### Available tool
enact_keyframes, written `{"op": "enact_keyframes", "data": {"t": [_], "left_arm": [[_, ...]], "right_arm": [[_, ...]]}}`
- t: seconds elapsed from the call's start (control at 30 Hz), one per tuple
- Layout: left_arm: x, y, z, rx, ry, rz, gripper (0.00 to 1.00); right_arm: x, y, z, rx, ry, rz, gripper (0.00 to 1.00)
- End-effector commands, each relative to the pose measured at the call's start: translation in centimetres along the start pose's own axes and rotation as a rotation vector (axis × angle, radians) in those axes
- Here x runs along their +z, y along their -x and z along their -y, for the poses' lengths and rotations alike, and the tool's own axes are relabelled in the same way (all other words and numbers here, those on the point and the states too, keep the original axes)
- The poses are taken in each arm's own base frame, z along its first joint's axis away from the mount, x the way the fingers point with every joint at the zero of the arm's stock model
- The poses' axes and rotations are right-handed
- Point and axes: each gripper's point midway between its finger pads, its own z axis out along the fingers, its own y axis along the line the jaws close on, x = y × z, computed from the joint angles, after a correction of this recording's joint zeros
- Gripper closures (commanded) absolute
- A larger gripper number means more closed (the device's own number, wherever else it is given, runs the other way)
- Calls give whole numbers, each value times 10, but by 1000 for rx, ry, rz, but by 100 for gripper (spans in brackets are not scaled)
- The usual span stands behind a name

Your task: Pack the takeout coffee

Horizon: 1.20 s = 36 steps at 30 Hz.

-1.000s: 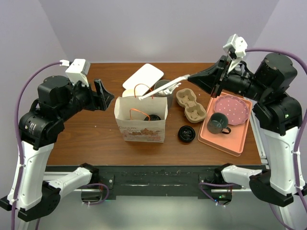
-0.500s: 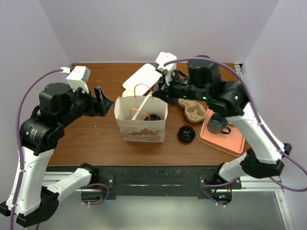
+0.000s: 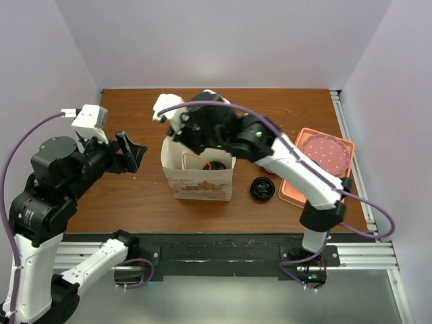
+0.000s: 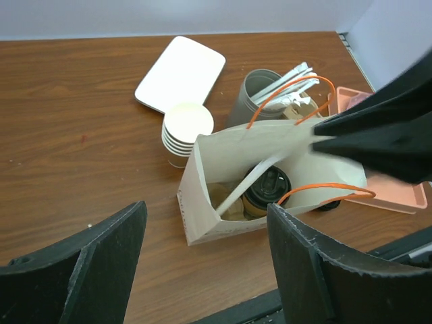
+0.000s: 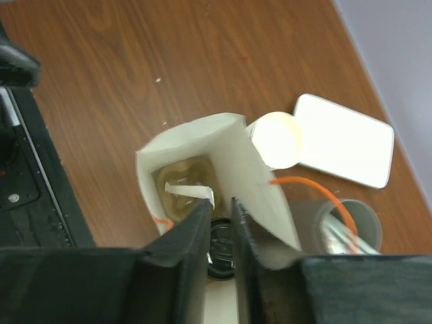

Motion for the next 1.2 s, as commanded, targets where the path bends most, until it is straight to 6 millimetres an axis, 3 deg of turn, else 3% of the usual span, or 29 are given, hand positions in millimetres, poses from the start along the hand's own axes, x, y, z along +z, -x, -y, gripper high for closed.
{"op": "enact_keyframes", "data": {"t": [0.0,0.03,0.1,0.2,0.27,0.3,0.33,0.4,0.47,0.53,0.57,0.6,0.67,0.7,0.77,1.0,1.17], "left_arm": [[-2,8,-8,32,36,60,23],[-4,8,-8,35,30,66,23],[-3,7,-7,35,26,65,23],[-3,10,-4,39,11,81,23],[-3,16,-1,43,-4,101,23],[-2,20,2,46,-19,113,23],[-3,23,4,47,-29,122,23],[-2,30,12,56,-68,141,22],[-3,35,20,65,-111,162,22],[-4,41,34,74,-186,187,21],[-5,43,39,77,-216,195,20],[-6,46,49,83,-272,206,20],[-4,44,58,84,-321,197,12],[-3,42,65,84,-365,186,7],[-1,36,73,78,-413,158,3],[-1,23,69,2,-400,151,0],[-4,19,58,-26,-341,162,0]], "right_arm": [[17,7,-13,0,-38,-14,67],[13,16,-12,24,-39,14,56],[8,23,-11,69,-47,40,48],[-6,30,1,139,-107,81,27],[-25,36,8,219,-140,130,1],[-26,30,13,252,-182,120,1],[-45,38,20,338,-206,175,1],[-56,34,28,413,-253,192,1],[-81,41,35,540,-269,263,1],[-87,35,38,668,-304,283,1],[-106,36,44,726,-316,323,1],[-105,26,45,765,-338,309,1],[-129,21,52,883,-360,362,1],[-125,9,49,884,-367,340,1],[-134,4,52,902,-381,361,1],[-177,-35,65,1002,-461,396,1],[-179,-54,61,1007,-475,355,1]]}}
